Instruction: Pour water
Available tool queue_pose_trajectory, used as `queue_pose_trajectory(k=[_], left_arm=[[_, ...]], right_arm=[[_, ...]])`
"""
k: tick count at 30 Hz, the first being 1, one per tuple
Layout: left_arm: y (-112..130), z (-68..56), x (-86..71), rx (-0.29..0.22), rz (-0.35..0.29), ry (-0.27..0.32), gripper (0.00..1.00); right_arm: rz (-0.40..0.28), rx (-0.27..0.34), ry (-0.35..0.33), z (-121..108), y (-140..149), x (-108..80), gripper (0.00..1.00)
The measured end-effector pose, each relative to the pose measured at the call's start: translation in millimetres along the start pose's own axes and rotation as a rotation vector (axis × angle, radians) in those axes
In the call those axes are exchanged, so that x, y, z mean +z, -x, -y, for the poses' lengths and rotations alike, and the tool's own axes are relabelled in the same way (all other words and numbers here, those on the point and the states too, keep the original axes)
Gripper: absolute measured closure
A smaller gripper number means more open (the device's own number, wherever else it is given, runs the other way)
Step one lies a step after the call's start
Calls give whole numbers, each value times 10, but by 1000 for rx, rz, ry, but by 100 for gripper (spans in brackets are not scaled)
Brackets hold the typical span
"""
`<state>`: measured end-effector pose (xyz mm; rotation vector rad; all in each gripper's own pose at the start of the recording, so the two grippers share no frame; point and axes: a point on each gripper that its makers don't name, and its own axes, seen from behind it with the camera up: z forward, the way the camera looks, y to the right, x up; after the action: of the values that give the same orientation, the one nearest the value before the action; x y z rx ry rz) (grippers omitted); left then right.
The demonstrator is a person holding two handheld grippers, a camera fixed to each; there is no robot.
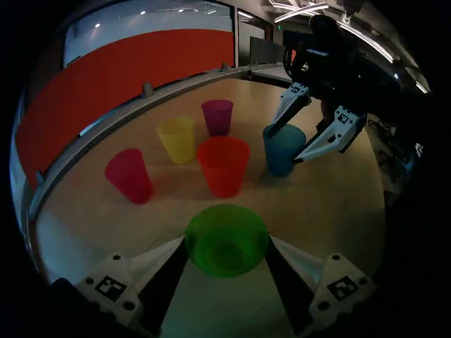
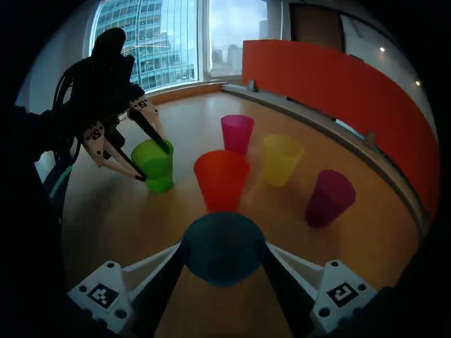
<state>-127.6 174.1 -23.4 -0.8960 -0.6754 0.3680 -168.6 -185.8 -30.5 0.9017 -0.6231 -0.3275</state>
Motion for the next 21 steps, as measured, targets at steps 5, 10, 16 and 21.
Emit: queue_pose_trajectory(k=[5, 10, 16, 21], left_arm=[[17, 6, -12, -13, -3, 3, 13], [51, 13, -35, -23, -3, 5, 12], [73, 11, -47, -31, -4, 6, 12], [70, 13, -52, -37, -7, 8, 10]], right_arm=[[1, 5, 4, -7, 35, 1, 7], [6, 4, 7, 3, 76, -8, 7], [14, 7, 14, 4, 125, 1, 7], [15, 11, 22, -8, 132, 0, 6]])
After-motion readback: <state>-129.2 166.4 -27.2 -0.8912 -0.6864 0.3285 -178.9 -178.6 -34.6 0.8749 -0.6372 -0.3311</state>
